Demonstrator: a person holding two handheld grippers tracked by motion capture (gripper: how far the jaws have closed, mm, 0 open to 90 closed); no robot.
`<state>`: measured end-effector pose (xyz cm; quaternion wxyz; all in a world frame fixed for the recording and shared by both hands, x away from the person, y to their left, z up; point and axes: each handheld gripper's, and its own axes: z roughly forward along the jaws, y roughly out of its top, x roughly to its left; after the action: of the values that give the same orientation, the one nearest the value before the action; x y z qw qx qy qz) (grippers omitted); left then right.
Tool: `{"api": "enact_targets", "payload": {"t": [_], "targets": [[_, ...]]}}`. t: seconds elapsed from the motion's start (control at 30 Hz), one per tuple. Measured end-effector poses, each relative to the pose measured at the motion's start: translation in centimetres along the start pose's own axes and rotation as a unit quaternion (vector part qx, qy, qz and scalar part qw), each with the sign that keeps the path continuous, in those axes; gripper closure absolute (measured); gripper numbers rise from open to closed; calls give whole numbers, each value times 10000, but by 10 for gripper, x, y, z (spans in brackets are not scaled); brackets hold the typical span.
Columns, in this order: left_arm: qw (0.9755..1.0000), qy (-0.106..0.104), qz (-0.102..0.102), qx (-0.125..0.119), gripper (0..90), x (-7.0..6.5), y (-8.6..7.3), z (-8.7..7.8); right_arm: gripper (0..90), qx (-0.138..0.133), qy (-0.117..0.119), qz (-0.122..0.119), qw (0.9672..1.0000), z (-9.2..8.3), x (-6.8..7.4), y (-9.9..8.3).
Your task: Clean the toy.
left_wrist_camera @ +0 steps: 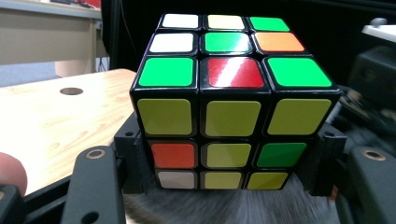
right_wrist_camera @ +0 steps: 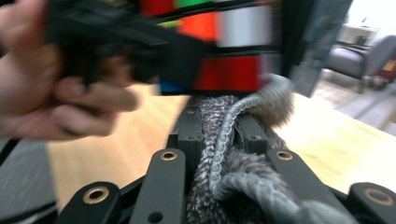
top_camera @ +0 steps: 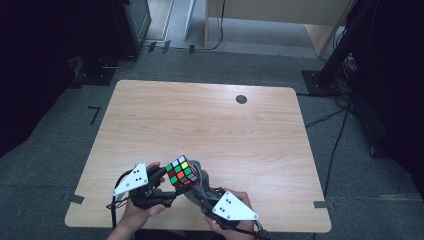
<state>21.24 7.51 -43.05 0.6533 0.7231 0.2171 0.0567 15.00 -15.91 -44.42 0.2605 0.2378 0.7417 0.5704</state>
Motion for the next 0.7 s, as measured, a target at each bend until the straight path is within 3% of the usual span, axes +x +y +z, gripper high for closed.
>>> {"api": "enact_targets", "payload": {"t": [0.1, 0.17, 0.23, 0.3, 0.37, 0.43, 0.5, 0.6, 0.67, 0.7], "targets": [[10000, 84, 7, 28, 342, -1, 1, 0, 753, 126, 88, -265, 9995, 4, 9, -1], [9999, 135, -55, 22, 342, 2, 1, -2, 752, 121, -85, -100, 9998, 2, 0, -1], [9998, 158, -144, 32, 342, 6, 0, -3, 743, 163, -461, 223, 9986, -2, -17, -5], [9995, 244, -170, 87, 342, 10, -2, -1, 735, 343, -866, 568, 9940, -5, -35, -13], [9991, 342, -171, 175, 341, 11, -5, 1, 718, 647, -1246, 530, 9887, -6, -48, -23], [9987, 377, -223, 252, 342, 13, -7, 3, 695, 877, -1355, 699, 9844, -4, -58, -34], [9983, 439, -247, 304, 342, 14, -9, 6, 583, 1053, -1365, 828, 9815, -1, -64, -39], [9973, 531, -329, 387, 342, 15, -8, 8, 401, 1073, -1628, 851, 9771, 0, -63, -37], [9965, 598, -410, 406, 342, 16, -7, 9, 317, 946, -1680, 850, 9775, -2, -60, -30], [9961, 629, -462, 402, 342, 16, -6, 10, 303, 890, -1606, 796, 9798, -3, -57, -27]]}}
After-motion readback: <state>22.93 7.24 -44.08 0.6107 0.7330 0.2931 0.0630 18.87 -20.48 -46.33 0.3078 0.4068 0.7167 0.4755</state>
